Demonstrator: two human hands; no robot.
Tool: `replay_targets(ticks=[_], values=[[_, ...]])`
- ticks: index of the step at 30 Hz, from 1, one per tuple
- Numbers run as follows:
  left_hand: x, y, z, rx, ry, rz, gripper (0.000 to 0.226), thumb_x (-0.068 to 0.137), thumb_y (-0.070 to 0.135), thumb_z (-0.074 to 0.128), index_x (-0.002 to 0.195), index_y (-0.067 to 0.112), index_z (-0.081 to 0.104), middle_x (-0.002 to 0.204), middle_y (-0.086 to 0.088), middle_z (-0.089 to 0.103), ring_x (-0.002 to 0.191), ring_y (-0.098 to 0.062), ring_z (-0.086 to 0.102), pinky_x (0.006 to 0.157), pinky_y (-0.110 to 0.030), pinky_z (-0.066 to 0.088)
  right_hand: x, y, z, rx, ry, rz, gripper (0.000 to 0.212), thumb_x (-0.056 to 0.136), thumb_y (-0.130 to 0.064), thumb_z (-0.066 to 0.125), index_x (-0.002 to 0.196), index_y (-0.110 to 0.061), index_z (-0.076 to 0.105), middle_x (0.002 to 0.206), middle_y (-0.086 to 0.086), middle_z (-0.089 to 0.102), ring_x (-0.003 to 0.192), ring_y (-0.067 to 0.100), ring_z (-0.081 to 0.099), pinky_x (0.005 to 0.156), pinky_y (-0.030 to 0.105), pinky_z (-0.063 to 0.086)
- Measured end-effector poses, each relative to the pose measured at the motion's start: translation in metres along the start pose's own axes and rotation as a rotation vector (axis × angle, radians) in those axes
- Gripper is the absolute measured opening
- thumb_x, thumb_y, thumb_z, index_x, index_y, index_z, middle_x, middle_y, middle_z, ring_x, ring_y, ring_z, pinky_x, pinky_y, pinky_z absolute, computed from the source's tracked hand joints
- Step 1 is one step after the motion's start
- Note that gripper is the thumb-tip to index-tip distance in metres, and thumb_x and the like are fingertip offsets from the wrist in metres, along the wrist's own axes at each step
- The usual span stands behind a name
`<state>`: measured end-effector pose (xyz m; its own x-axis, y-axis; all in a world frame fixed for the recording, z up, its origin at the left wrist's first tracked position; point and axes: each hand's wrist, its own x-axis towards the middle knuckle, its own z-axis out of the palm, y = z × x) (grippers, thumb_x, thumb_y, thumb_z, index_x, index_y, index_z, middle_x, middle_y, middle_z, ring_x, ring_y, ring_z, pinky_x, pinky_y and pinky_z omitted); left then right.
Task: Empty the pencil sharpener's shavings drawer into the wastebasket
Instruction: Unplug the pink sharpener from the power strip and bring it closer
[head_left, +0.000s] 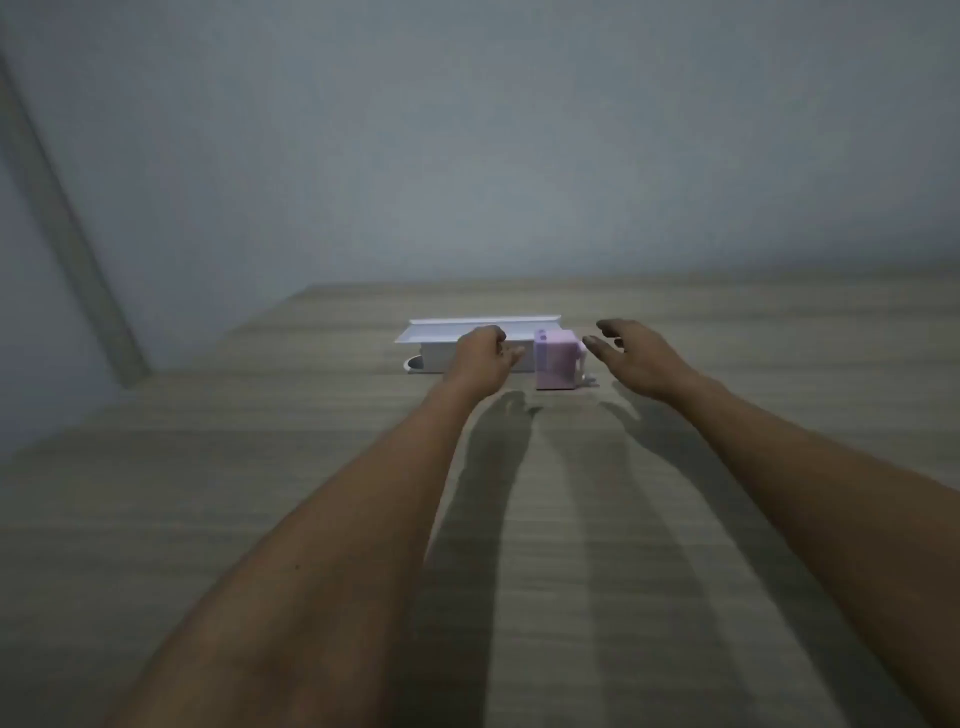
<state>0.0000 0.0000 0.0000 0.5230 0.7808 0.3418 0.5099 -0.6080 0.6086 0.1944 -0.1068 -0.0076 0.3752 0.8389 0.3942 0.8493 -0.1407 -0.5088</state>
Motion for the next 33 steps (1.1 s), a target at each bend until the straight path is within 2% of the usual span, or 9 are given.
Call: replay_targets(ticks=[2, 4, 7, 9, 12, 21, 24, 27, 33], values=[[0.007, -0.006, 0.012, -0.027, -0.005, 0.003, 0.02, 0.097, 0.025, 0.062, 0.087, 0.007, 0.061, 0.068, -0.001, 0.05, 0.077, -0.023, 0.049, 0.068, -0.03, 0.035, 0.011, 0.004, 0.009, 0.041, -0.002, 0.013, 0.055, 0.101, -0.036, 0.051, 0.144, -0.001, 0.048, 0.147, 0.018, 0.053, 0.131, 0.033, 0.053, 0.108, 0.038, 0.04], [0.014, -0.014, 0.026, -0.043, -0.02, -0.006, 0.015, 0.096, 0.025, 0.063, 0.087, 0.013, 0.059, 0.079, -0.007, 0.059, 0.079, -0.022, 0.053, 0.075, -0.037, 0.045, 0.019, 0.007, 0.018, 0.083, -0.02, 0.029, 0.054, 0.101, -0.033, 0.052, 0.145, -0.001, 0.048, 0.148, 0.018, 0.053, 0.131, 0.032, 0.055, 0.105, 0.036, 0.04], [0.021, -0.019, 0.043, -0.129, -0.042, 0.05, 0.013, 0.095, 0.024, 0.064, 0.086, 0.016, 0.066, 0.091, -0.011, 0.068, 0.084, -0.023, 0.06, 0.082, -0.034, 0.049, 0.03, 0.016, 0.035, 0.17, -0.025, 0.03, 0.051, 0.101, -0.03, 0.054, 0.143, -0.002, 0.05, 0.143, 0.018, 0.057, 0.123, 0.033, 0.06, 0.102, 0.037, 0.046], [0.024, -0.019, 0.053, -0.198, -0.058, 0.08, 0.02, 0.095, 0.018, 0.064, 0.106, 0.005, 0.075, 0.104, -0.015, 0.076, 0.093, -0.025, 0.068, 0.085, -0.032, 0.051, 0.032, 0.021, 0.042, 0.225, -0.031, 0.007, 0.049, 0.099, -0.027, 0.057, 0.141, -0.002, 0.053, 0.139, 0.018, 0.059, 0.117, 0.035, 0.064, 0.098, 0.045, 0.052], [0.029, -0.019, 0.061, -0.263, -0.007, 0.046, 0.03, 0.095, 0.013, 0.064, 0.121, 0.0, 0.071, 0.115, -0.016, 0.075, 0.106, -0.027, 0.071, 0.093, -0.037, 0.055, 0.033, 0.027, 0.049, 0.249, -0.02, -0.008, 0.048, 0.095, -0.016, 0.064, 0.139, 0.001, 0.054, 0.137, 0.02, 0.06, 0.111, 0.036, 0.067, 0.091, 0.04, 0.055], [0.008, -0.008, 0.051, -0.29, 0.065, -0.016, 0.022, 0.092, 0.008, 0.065, 0.111, 0.002, 0.076, 0.105, -0.014, 0.077, 0.098, -0.024, 0.073, 0.092, -0.043, 0.058, 0.01, 0.019, 0.038, 0.376, 0.027, 0.058, 0.054, 0.081, -0.002, 0.077, 0.132, 0.001, 0.061, 0.127, 0.022, 0.065, 0.107, 0.038, 0.068, 0.086, 0.05, 0.059], [-0.014, 0.004, 0.032, -0.297, 0.085, -0.006, 0.021, 0.091, 0.006, 0.067, 0.109, 0.0, 0.076, 0.101, -0.015, 0.078, 0.094, -0.023, 0.074, 0.091, -0.04, 0.058, -0.008, 0.003, 0.022, 0.414, 0.021, 0.04, 0.054, 0.08, 0.0, 0.078, 0.131, 0.001, 0.061, 0.126, 0.022, 0.065, 0.107, 0.037, 0.067, 0.072, 0.043, 0.061], [-0.039, 0.016, 0.011, -0.292, 0.102, 0.0, 0.018, 0.089, 0.006, 0.069, 0.104, -0.002, 0.077, 0.096, -0.017, 0.078, 0.091, -0.026, 0.075, 0.09, -0.044, 0.059, -0.031, -0.018, 0.003, 0.438, 0.022, 0.017, 0.053, 0.081, 0.002, 0.077, 0.131, 0.001, 0.061, 0.125, 0.022, 0.065, 0.096, 0.032, 0.067, 0.058, 0.025, 0.059], [-0.094, 0.045, -0.027, -0.253, 0.171, -0.006, 0.014, 0.086, 0.009, 0.072, 0.093, -0.003, 0.077, 0.09, -0.019, 0.078, 0.09, -0.032, 0.074, 0.087, -0.044, 0.059, -0.081, -0.055, -0.024, 0.472, 0.041, -0.018, 0.055, 0.08, 0.0, 0.078, 0.132, 0.002, 0.06, 0.124, 0.021, 0.066, 0.096, 0.027, 0.066, 0.06, 0.02, 0.059]])
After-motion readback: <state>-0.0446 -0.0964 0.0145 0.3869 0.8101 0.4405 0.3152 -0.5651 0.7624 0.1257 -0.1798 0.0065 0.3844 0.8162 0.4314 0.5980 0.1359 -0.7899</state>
